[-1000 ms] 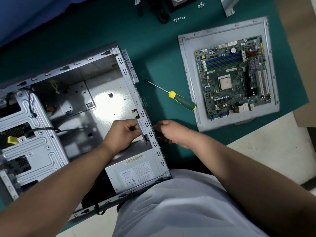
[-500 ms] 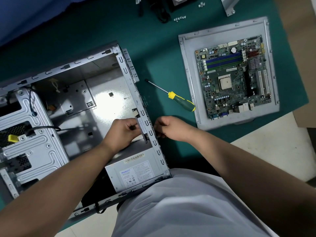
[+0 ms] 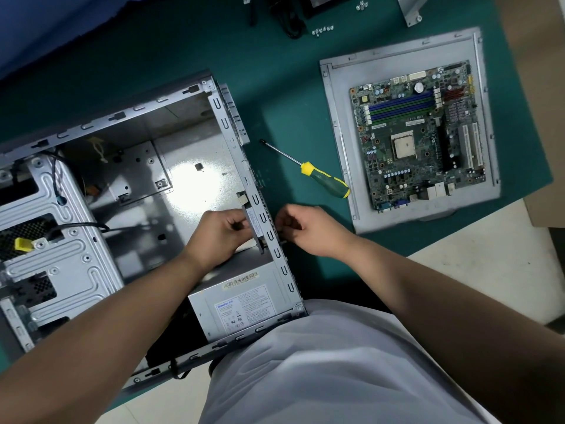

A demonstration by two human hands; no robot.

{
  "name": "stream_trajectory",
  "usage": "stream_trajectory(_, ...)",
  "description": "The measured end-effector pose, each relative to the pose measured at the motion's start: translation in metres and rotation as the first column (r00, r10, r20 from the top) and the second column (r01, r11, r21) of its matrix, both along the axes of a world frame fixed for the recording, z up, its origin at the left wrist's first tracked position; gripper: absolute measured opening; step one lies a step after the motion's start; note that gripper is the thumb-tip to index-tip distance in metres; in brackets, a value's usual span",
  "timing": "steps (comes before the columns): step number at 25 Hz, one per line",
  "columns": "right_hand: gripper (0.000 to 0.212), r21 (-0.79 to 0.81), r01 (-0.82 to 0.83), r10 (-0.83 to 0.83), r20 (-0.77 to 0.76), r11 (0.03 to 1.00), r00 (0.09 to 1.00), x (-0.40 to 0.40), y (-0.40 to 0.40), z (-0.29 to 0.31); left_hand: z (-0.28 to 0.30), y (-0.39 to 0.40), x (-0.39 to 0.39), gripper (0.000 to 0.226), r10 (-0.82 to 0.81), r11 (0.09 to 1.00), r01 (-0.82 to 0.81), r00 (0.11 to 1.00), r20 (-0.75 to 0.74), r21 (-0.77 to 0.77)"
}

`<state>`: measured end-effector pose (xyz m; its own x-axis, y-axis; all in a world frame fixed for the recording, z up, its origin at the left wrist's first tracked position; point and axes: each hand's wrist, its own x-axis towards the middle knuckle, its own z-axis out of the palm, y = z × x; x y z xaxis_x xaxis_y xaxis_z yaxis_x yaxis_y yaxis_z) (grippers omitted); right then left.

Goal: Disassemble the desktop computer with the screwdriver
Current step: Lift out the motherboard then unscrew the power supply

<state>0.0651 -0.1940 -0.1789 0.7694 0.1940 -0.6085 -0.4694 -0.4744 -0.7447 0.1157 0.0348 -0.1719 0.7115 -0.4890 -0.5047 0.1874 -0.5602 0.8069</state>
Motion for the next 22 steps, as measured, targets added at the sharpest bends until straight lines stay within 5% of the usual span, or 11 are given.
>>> stream_trajectory(4,0.039,0.057,0.103,-0.097,-0.105,0.993,0.990,0.000,0.006,-0.001,0.003,-0.001,0.000,0.036,0.011,1.000,-0.012,1.000,-0.005,-0.021)
stream_trajectory(9,0.033,0.104,0.223,-0.201,-0.189,0.969,0.961,-0.004,0.008,0.000,0.008,-0.003,0.002,0.045,0.019,0.999,-0.020,1.000,-0.010,-0.027)
stream_trajectory(15,0.018,0.142,0.543,-0.401,-0.528,0.828,0.749,-0.002,0.019,0.009,0.008,-0.003,0.001,0.031,0.005,1.000,-0.005,1.000,0.006,-0.022)
stream_trajectory(22,0.015,0.037,0.440,-0.344,-0.568,0.897,0.748,0.011,0.013,0.013,0.005,-0.002,0.001,0.027,0.025,0.999,-0.025,1.000,-0.017,-0.035)
